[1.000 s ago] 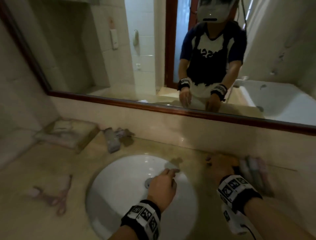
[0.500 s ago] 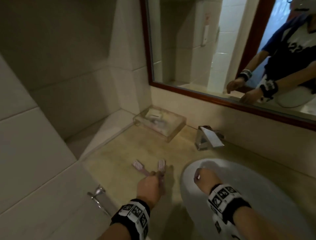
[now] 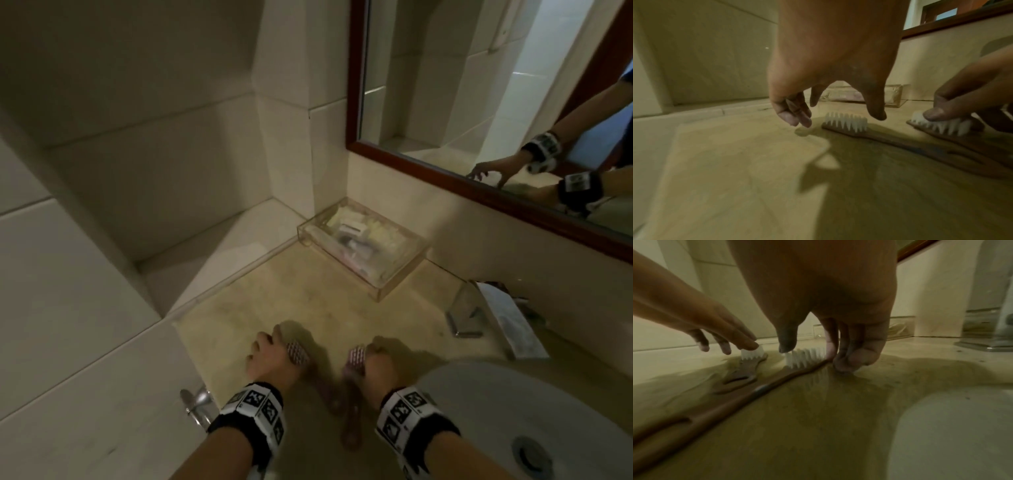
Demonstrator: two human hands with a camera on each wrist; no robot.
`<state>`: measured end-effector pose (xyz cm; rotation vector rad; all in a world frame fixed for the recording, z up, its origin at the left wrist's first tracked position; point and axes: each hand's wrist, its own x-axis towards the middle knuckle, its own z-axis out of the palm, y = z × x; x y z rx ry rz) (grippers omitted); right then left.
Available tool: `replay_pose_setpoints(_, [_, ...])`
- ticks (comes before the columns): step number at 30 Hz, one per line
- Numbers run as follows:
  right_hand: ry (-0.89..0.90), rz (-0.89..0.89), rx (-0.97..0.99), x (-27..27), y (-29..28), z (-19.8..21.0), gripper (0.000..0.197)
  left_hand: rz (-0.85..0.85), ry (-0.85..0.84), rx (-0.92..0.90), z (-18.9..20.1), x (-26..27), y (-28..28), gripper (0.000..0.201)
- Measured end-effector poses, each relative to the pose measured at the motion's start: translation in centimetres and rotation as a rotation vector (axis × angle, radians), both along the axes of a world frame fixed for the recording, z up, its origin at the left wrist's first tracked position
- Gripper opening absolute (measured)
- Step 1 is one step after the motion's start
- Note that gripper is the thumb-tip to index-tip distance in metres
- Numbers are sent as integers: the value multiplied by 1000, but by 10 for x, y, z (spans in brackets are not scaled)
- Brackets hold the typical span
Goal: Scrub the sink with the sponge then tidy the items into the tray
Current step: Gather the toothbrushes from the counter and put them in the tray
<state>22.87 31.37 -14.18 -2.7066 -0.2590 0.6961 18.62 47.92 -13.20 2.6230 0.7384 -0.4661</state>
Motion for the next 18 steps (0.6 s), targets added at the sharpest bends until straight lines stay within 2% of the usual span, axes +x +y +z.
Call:
replay_pose_setpoints(1, [2, 36, -37, 4, 3, -1, 42, -3, 17, 20, -3, 3, 0, 89])
replay_pose_setpoints(4, [31, 187, -110, 10, 10, -1, 7, -17, 38, 54, -10, 9, 2, 85])
replay_pose_setpoints(5, [33, 197, -116, 11, 12, 0, 5, -21, 34, 60, -10, 10, 2, 83])
replay_pose_setpoints(8, [18, 139, -103, 12, 18, 0, 35, -27, 17, 68, -10, 13, 3, 79])
replay_pose_setpoints(14, [-72, 95, -104, 7, 21, 8, 35, 36, -40, -11, -10, 11, 5, 81])
replay_pose_setpoints(18, [-118, 45, -37, 4, 20, 11, 37, 122, -185, -231, -1, 9, 6, 72])
